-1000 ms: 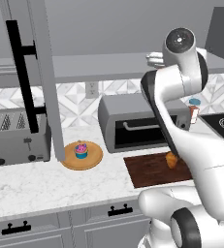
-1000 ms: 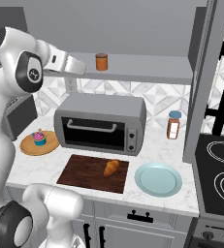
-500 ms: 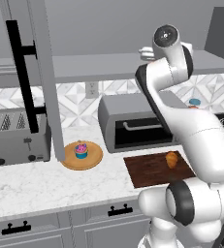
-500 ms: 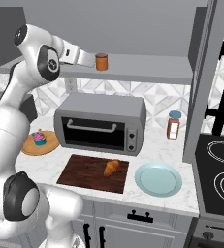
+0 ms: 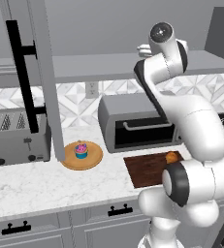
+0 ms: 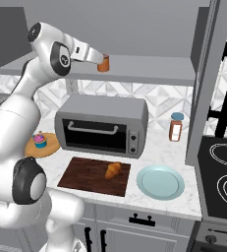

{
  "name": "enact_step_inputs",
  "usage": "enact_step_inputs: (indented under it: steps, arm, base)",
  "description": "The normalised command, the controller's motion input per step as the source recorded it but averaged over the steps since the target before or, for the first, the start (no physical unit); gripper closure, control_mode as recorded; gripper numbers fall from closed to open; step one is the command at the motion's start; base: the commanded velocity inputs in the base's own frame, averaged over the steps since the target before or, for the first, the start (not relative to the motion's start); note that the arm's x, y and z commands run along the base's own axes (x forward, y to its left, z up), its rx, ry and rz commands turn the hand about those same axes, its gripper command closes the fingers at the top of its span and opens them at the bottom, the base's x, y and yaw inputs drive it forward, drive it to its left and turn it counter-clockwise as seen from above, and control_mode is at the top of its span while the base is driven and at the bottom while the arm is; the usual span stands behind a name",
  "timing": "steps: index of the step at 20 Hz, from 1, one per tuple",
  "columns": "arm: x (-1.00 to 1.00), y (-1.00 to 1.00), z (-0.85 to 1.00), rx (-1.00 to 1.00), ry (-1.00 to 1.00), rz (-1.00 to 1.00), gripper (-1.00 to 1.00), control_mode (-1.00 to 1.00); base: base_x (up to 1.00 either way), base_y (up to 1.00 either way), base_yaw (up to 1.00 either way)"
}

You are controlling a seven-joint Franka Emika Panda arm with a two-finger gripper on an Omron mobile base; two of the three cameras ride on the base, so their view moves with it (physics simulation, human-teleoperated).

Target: From the different types of pastries on the counter, select a croissant and place it on the cutting board. Then retrieve a jar of jam from the cabinet and place it alongside the croissant on the cutting board.

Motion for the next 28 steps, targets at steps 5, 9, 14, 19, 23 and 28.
enact_step_inputs:
  steps: [5, 9, 14, 19, 23, 28]
  arm:
    - [0.28, -0.03, -0.13, 0.00, 0.00, 0.00, -1.00, -1.00]
    - [0.22, -0.02, -0.08, 0.00, 0.00, 0.00, -1.00, -1.00]
    - [0.23, -0.11, -0.06, 0.00, 0.00, 0.00, -1.00, -1.00]
    - [0.25, -0.16, -0.06, 0.00, 0.00, 0.00, -1.00, -1.00]
    - [0.23, -0.12, -0.09, 0.00, 0.00, 0.00, -1.00, -1.00]
    - [0.23, -0.04, -0.15, 0.00, 0.00, 0.00, -1.00, -1.00]
  base:
    - [0.00, 0.00, 0.00]
    - [0.00, 0.00, 0.00]
    - [0.00, 0.00, 0.00]
    - [0.00, 0.00, 0.00]
    - [0.00, 0.00, 0.00]
    - [0.00, 0.00, 0.00]
